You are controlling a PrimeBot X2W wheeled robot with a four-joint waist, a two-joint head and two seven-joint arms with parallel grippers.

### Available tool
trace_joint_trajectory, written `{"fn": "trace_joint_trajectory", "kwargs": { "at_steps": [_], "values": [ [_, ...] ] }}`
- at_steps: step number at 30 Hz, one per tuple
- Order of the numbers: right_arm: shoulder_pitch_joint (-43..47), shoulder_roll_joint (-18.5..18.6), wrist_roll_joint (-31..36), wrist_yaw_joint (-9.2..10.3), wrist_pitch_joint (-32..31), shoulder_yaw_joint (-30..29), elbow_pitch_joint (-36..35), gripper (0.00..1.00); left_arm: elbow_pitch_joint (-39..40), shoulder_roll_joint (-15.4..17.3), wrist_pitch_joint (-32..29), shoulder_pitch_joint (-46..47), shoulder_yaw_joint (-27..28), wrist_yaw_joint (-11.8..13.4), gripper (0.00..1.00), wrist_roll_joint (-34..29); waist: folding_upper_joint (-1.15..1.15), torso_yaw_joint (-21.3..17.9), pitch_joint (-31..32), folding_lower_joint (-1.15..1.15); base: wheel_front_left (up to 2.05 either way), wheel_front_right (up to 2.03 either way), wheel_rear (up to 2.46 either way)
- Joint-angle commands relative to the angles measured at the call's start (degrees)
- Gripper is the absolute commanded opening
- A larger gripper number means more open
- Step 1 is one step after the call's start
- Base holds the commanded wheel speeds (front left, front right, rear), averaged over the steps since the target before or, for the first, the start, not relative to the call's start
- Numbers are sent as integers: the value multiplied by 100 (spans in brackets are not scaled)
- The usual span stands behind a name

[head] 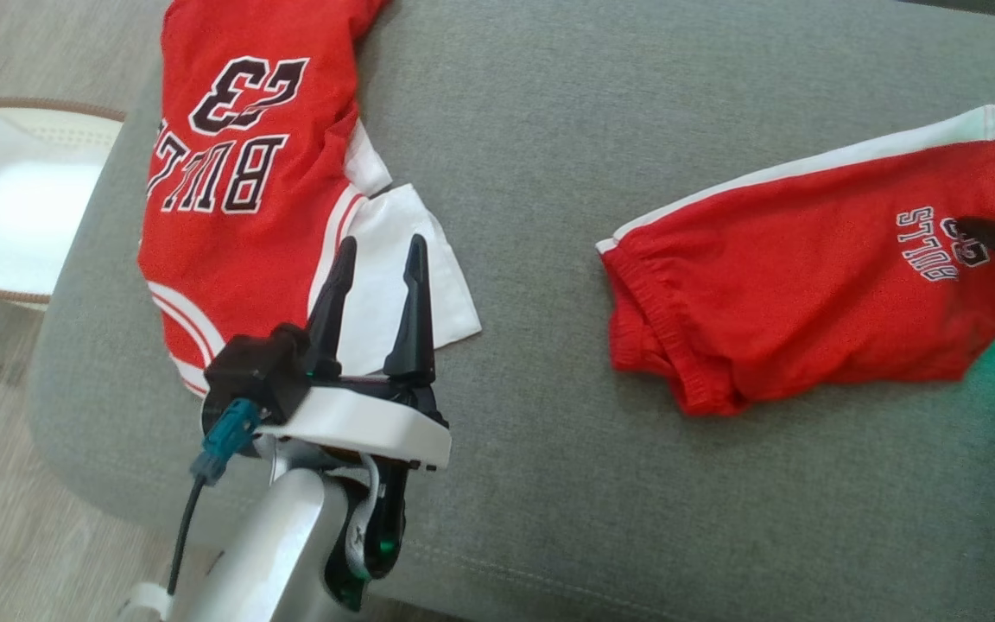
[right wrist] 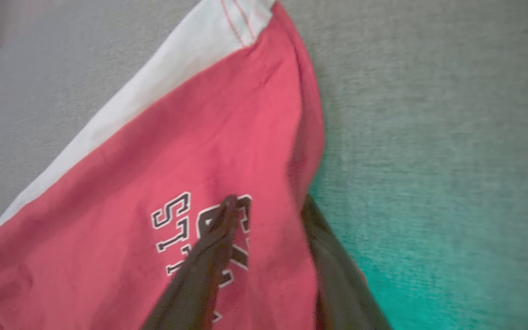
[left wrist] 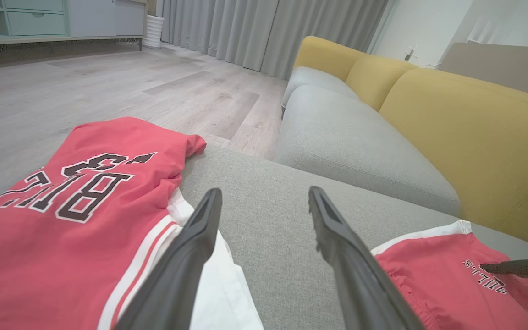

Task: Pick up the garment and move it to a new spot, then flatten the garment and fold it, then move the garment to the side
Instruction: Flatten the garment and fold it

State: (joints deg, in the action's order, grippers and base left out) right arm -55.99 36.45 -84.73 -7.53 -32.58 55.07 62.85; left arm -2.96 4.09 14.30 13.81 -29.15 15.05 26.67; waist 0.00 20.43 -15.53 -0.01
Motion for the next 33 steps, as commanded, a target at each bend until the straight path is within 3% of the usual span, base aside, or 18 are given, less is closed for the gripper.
{"fn": "trace_joint_trajectory", "kwargs": {
  "at_steps": [1, 6, 11, 20, 27, 33],
  "values": [
    [337, -127, -21, 4, 235, 61, -211, 0, 159, -10, 69, 83, 233, -42, 100, -74, 0, -55, 21, 1, 0, 0, 0],
    [450, -101, -35, 4, 988, -82, -635, 0, 99, -64, 69, 16, 360, -146, 100, -134, 0, -292, 110, 1, 0, 0, 0],
    [430, 1, 74, 4, 1719, -165, -627, 0, 26, -92, 70, -23, 451, -251, 100, -195, 0, -653, 316, 1, 0, 0, 0],
    [638, 188, 185, 4, 2113, -93, -339, 0, -163, -113, 70, -218, 571, -386, 100, -130, 0, -1241, 714, 1, 0, 0, 0],
    [620, 367, 583, 4, 3005, 70, -833, 0, -161, -119, 70, -282, 628, -422, 100, -159, 0, -1296, 759, 1, 0, 0, 0],
    [426, 15, 948, 4, 3298, 338, -1118, 0, -166, -120, 70, -321, 592, -432, 100, -80, 0, -1159, 801, 1, 0, 0, 0]
  ]
}}
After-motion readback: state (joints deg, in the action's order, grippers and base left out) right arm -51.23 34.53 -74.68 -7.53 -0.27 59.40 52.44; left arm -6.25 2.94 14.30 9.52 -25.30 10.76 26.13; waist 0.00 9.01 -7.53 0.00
